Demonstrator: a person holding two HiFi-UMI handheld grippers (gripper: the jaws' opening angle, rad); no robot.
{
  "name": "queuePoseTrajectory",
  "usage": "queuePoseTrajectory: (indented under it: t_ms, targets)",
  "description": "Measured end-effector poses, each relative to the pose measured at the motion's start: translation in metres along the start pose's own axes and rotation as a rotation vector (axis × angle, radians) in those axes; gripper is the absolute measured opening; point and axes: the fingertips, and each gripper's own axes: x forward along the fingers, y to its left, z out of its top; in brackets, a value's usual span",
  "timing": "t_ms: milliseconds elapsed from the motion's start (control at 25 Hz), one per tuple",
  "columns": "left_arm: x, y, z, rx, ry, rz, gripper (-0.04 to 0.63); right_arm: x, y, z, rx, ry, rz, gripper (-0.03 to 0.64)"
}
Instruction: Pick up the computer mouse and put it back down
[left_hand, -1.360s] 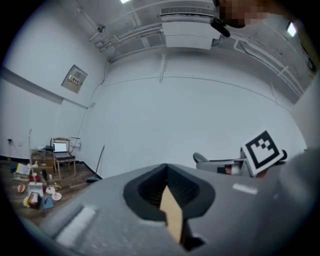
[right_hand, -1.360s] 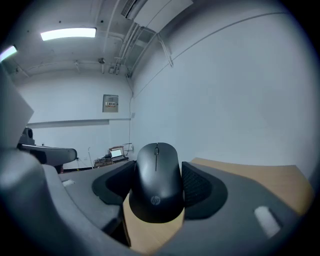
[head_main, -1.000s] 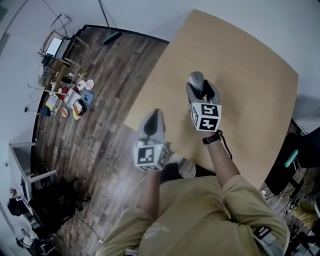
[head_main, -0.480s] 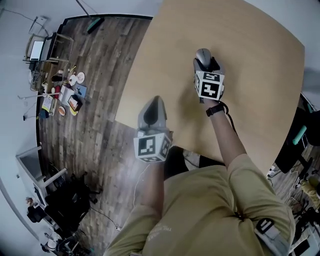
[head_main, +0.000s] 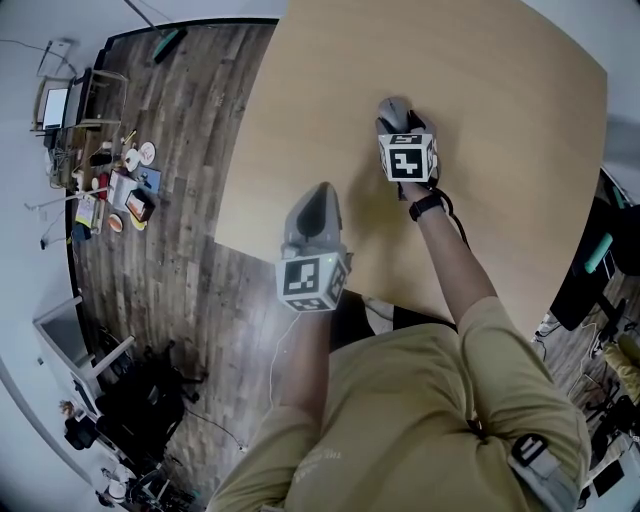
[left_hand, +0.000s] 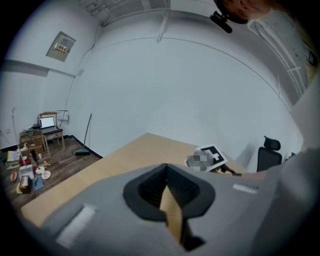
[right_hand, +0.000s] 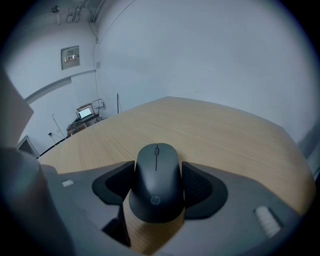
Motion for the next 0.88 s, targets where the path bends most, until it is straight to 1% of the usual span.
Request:
queuePoseTrajectory:
  t_ms: [200,360,520,680,760,800,880]
  targets:
    - [-0.002,-0.001,-0.004,0.006,0.022,-0.015,0.002,0.008,0.003,-0.014,-0.013,0.054,0.008,0.304]
    - [-0.008,0.007,0.000,0.010,0.018,-0.021,0.002,0.007,0.008,-0.010,-0.008,0.050,0.012,0.308]
    - [-0.014,0.000,0.006,0.022,0.000,-0.047,0.002,-0.019,0.001,0.002,0.033,-0.030,0.016,0.313]
    - [-0.025,-0.014,0.016,0.035,-0.020,-0.098,0.002,-0.075,0.001,0.020,0.126,-0.181,0.062,0.308]
    - [-0.030,-0.023,0.020,0.043,-0.028,-0.126,0.002,-0.108,0.000,0.021,0.149,-0.234,0.066,0.282]
    - [-0.031,-0.029,0.021,0.048,-0.033,-0.142,0.002,-0.124,-0.002,0.020,0.156,-0.255,0.062,0.255]
    - [-0.034,-0.042,0.023,0.058,-0.043,-0.175,0.002,-0.156,-0.006,0.014,0.165,-0.293,0.047,0.231]
